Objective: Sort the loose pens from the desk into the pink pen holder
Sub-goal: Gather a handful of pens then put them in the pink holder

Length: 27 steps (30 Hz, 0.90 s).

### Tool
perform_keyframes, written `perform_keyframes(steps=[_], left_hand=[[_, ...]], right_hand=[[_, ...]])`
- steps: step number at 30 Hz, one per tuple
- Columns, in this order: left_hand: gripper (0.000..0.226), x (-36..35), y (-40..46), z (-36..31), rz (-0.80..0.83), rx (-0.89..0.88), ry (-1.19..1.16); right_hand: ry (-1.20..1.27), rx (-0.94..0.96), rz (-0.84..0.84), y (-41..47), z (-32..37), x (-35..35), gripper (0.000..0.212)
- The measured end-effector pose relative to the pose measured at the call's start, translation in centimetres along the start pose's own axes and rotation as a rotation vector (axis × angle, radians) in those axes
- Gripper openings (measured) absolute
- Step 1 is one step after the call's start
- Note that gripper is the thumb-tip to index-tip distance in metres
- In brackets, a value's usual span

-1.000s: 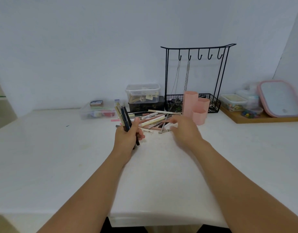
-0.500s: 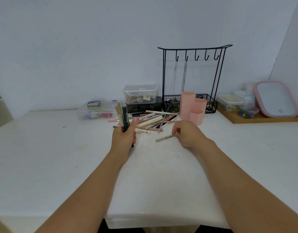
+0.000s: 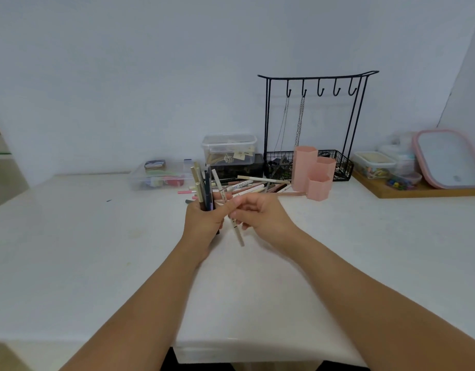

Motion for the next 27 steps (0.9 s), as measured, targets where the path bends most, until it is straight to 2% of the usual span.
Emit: perform_keyframes(steps=[4,7,9,11,13,15,17,19,22,24,27], left_hand=[[0.035,0.1,0.3,0.5,0.004,-0.023,-0.015],[0.023,-0.1,0.3,0.4,-0.013,-0.007,-0.016],[0.033,-0.2,0.1,0.2,-0.054,-0.011,0.025],[0.039,-0.1,0.1,0.2,-0.106,0.006,0.031],[0.042,0.1,0.2,0.1,-0.153,0.017,0.023],[0.044,0.1,0.2,0.1,-0.179,0.022,0.022],[0.04,-0.1,0.1,-0.1,-0.167,0.003,-0.026],[0.043,-0.1,0.1,-0.1,-0.137,-0.025,-0.056],[0.05,0.1,0.2,0.2,-0.096,-0.057,0.044],[0.045,0.1,0.1,0.2,-0.078,-0.056,0.103],[0.043,-0.1,0.1,0.2,-0.033,-0.046,0.112]], right_hand=[[0.071,-0.013,-0.032,0.1,-0.4,-1.3,0.032],[0.121,-0.067,0.007,0.0,-0.7,-1.4,0.017],[0.104,-0.118,-0.003,0.1,-0.9,-0.9,0.01],[-0.12,-0.133,-0.15,0.5,-1.4,0.8,0.003],[-0.534,-0.099,-0.285,0.9,-1.7,2.8,0.006],[-0.826,-0.101,-0.216,1.1,-2.5,3.7,0.021],[-0.916,-0.121,-0.107,1.3,-3.5,3.8,0.034],[-0.949,-0.119,-0.062,1.6,-3.9,3.6,0.033],[-0.973,-0.111,-0.053,1.7,-3.8,3.6,0.024],[-0.913,-0.11,-0.14,1.7,-3.6,3.9,0.02],[-0.697,-0.157,-0.312,1.3,-3.2,4.4,0.013]])
Point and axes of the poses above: each hand's wrist, its own y-axis towards the middle knuckle, its own x-axis out of the back of the hand, z = x × y, the point moved 3 cm from there along y, towards the middle knuckle, and after that the axes turned 12 degrees about -y, right-handed, at the moved point
